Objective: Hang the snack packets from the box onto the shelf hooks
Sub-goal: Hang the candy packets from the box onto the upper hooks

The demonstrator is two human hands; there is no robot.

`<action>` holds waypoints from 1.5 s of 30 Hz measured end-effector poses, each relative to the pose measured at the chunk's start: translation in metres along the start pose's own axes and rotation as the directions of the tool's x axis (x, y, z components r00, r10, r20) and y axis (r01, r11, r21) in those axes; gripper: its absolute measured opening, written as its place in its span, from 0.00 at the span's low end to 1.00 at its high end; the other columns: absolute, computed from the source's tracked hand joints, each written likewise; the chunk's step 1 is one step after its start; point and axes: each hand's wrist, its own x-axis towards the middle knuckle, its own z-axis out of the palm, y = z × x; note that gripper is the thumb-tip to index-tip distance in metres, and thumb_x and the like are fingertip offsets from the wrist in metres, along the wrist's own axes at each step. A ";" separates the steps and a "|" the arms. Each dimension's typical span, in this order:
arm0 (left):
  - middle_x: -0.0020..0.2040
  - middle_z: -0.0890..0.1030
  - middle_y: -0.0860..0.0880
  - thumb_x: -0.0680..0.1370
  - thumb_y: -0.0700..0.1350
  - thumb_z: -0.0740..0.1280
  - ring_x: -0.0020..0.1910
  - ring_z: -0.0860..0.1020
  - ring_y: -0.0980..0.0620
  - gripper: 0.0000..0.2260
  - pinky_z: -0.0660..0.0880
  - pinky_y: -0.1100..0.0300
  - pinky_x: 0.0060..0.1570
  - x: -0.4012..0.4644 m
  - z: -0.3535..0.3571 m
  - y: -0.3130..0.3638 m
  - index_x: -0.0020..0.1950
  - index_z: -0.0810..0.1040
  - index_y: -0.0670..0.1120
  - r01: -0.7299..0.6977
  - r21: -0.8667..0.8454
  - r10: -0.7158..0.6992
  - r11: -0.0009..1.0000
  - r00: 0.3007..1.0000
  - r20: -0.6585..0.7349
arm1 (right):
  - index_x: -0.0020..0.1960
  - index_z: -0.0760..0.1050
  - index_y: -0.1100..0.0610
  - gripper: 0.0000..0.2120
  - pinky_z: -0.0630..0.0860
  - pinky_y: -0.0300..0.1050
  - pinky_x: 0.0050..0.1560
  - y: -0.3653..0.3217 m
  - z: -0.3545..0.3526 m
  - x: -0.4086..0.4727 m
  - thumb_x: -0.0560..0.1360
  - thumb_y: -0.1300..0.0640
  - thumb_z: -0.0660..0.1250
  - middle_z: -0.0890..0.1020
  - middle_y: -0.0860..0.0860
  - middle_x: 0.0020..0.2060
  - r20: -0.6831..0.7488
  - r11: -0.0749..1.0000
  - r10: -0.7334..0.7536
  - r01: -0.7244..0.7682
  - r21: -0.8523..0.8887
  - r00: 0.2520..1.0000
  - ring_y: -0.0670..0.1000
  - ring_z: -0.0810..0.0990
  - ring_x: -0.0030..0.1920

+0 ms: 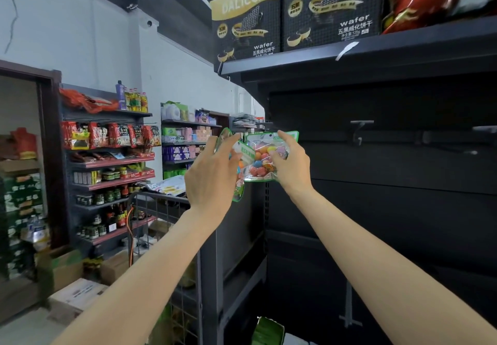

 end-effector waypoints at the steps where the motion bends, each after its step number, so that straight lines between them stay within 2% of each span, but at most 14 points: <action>1: 0.65 0.74 0.49 0.80 0.49 0.62 0.50 0.79 0.44 0.16 0.69 0.58 0.38 0.001 0.003 -0.002 0.67 0.72 0.55 0.014 -0.038 -0.015 0.999 1.000 -0.015 | 0.72 0.66 0.54 0.22 0.74 0.38 0.58 0.000 0.001 0.000 0.79 0.64 0.61 0.71 0.51 0.66 -0.004 1.000 -0.005 0.005 -0.013 1.000 0.46 0.73 0.60; 4: 0.64 0.75 0.51 0.79 0.50 0.64 0.52 0.79 0.46 0.15 0.69 0.59 0.39 0.005 0.016 -0.005 0.66 0.73 0.56 0.091 -0.210 -0.105 0.973 0.993 -0.055 | 0.72 0.66 0.54 0.22 0.74 0.28 0.47 0.002 0.001 0.002 0.79 0.63 0.61 0.73 0.51 0.65 0.001 0.999 -0.019 0.019 -0.046 1.000 0.45 0.74 0.57; 8: 0.65 0.75 0.52 0.78 0.51 0.65 0.59 0.76 0.47 0.14 0.74 0.49 0.53 0.013 0.033 -0.007 0.64 0.74 0.59 0.235 -0.471 -0.253 0.850 0.967 0.026 | 0.72 0.66 0.53 0.23 0.70 0.22 0.42 0.008 -0.001 0.005 0.79 0.63 0.62 0.74 0.50 0.63 0.005 0.997 -0.036 0.036 -0.072 0.999 0.41 0.73 0.53; 12: 0.61 0.78 0.55 0.75 0.54 0.65 0.53 0.79 0.44 0.12 0.76 0.44 0.52 0.018 0.051 -0.024 0.57 0.74 0.66 0.340 -0.619 -0.350 0.708 0.930 0.111 | 0.73 0.65 0.53 0.23 0.57 0.21 0.49 0.013 0.002 0.007 0.79 0.62 0.62 0.71 0.49 0.68 0.010 0.995 -0.028 0.029 -0.097 1.000 0.41 0.67 0.61; 14: 0.57 0.78 0.59 0.76 0.50 0.66 0.55 0.78 0.47 0.11 0.75 0.45 0.54 0.019 0.055 -0.029 0.56 0.76 0.63 0.363 -0.646 -0.364 0.671 0.921 0.140 | 0.73 0.64 0.54 0.23 0.59 0.21 0.49 0.015 0.002 0.008 0.79 0.61 0.62 0.70 0.49 0.69 0.000 0.993 0.000 0.000 -0.115 1.000 0.44 0.68 0.65; 17: 0.49 0.79 0.62 0.75 0.49 0.68 0.44 0.79 0.53 0.11 0.77 0.45 0.51 0.020 0.059 -0.032 0.54 0.77 0.62 0.378 -0.699 -0.329 0.607 0.920 0.212 | 0.73 0.65 0.54 0.23 0.62 0.16 0.41 0.020 0.003 0.008 0.79 0.61 0.62 0.70 0.47 0.68 -0.021 0.992 0.017 -0.019 -0.126 1.000 0.41 0.73 0.58; 20: 0.51 0.81 0.56 0.76 0.48 0.68 0.35 0.78 0.57 0.11 0.79 0.46 0.47 0.022 0.065 -0.034 0.55 0.77 0.61 0.366 -0.727 -0.246 0.581 0.930 0.272 | 0.72 0.66 0.51 0.23 0.68 0.25 0.48 0.030 0.008 0.012 0.79 0.60 0.63 0.71 0.47 0.67 -0.057 0.987 0.009 -0.018 -0.159 0.998 0.39 0.73 0.50; 23: 0.49 0.77 0.64 0.76 0.46 0.67 0.38 0.79 0.64 0.11 0.79 0.49 0.48 0.025 0.072 -0.038 0.58 0.78 0.57 0.378 -0.735 -0.203 0.562 0.925 0.321 | 0.71 0.67 0.46 0.24 0.79 0.48 0.49 0.043 0.012 0.024 0.77 0.59 0.63 0.72 0.54 0.65 -0.108 0.968 0.030 -0.055 -0.245 0.994 0.48 0.79 0.39; 26: 0.53 0.79 0.56 0.75 0.46 0.68 0.45 0.81 0.52 0.14 0.79 0.46 0.49 0.029 0.081 -0.042 0.59 0.77 0.59 0.412 -0.740 -0.157 0.532 0.907 0.391 | 0.72 0.64 0.44 0.25 0.73 0.43 0.37 0.054 0.012 0.041 0.77 0.58 0.63 0.75 0.54 0.59 -0.120 0.910 0.045 -0.090 -0.404 0.992 0.43 0.75 0.43; 30: 0.54 0.78 0.59 0.75 0.47 0.68 0.47 0.81 0.51 0.14 0.79 0.47 0.50 0.035 0.091 -0.045 0.59 0.76 0.60 0.406 -0.725 -0.118 0.556 0.902 0.415 | 0.74 0.61 0.46 0.26 0.70 0.42 0.45 0.070 0.015 0.068 0.78 0.60 0.60 0.70 0.56 0.63 -0.112 0.855 0.139 -0.176 -0.488 0.984 0.43 0.67 0.37; 34: 0.58 0.78 0.55 0.75 0.48 0.68 0.50 0.80 0.47 0.15 0.78 0.45 0.51 0.043 0.096 -0.044 0.59 0.75 0.62 0.415 -0.716 -0.109 0.561 0.894 0.434 | 0.76 0.58 0.47 0.26 0.71 0.45 0.55 0.084 0.017 0.093 0.80 0.63 0.56 0.63 0.60 0.68 -0.084 0.788 0.215 -0.223 -0.573 0.973 0.55 0.74 0.48; 37: 0.57 0.79 0.52 0.74 0.49 0.69 0.49 0.80 0.43 0.15 0.79 0.45 0.49 0.047 0.097 -0.042 0.58 0.75 0.63 0.420 -0.715 -0.099 0.559 0.890 0.445 | 0.76 0.57 0.48 0.27 0.68 0.43 0.56 0.093 0.016 0.108 0.80 0.65 0.53 0.64 0.59 0.71 -0.087 0.734 0.224 -0.227 -0.640 0.971 0.57 0.71 0.59; 40: 0.58 0.79 0.47 0.75 0.46 0.69 0.48 0.79 0.40 0.15 0.77 0.56 0.39 0.047 0.095 -0.040 0.60 0.76 0.60 0.422 -0.744 -0.076 0.518 0.889 0.452 | 0.76 0.57 0.49 0.27 0.66 0.46 0.62 0.098 0.016 0.115 0.79 0.64 0.55 0.66 0.57 0.70 -0.077 0.704 0.219 -0.211 -0.678 0.973 0.59 0.65 0.67; 45: 0.57 0.79 0.46 0.75 0.41 0.69 0.27 0.75 0.60 0.15 0.70 0.70 0.28 0.041 0.085 -0.038 0.59 0.78 0.54 0.390 -0.807 -0.010 0.443 0.902 0.431 | 0.73 0.63 0.48 0.24 0.69 0.49 0.62 0.078 0.008 0.089 0.79 0.59 0.62 0.61 0.59 0.69 -0.198 0.860 0.208 -0.276 -0.429 0.958 0.58 0.67 0.65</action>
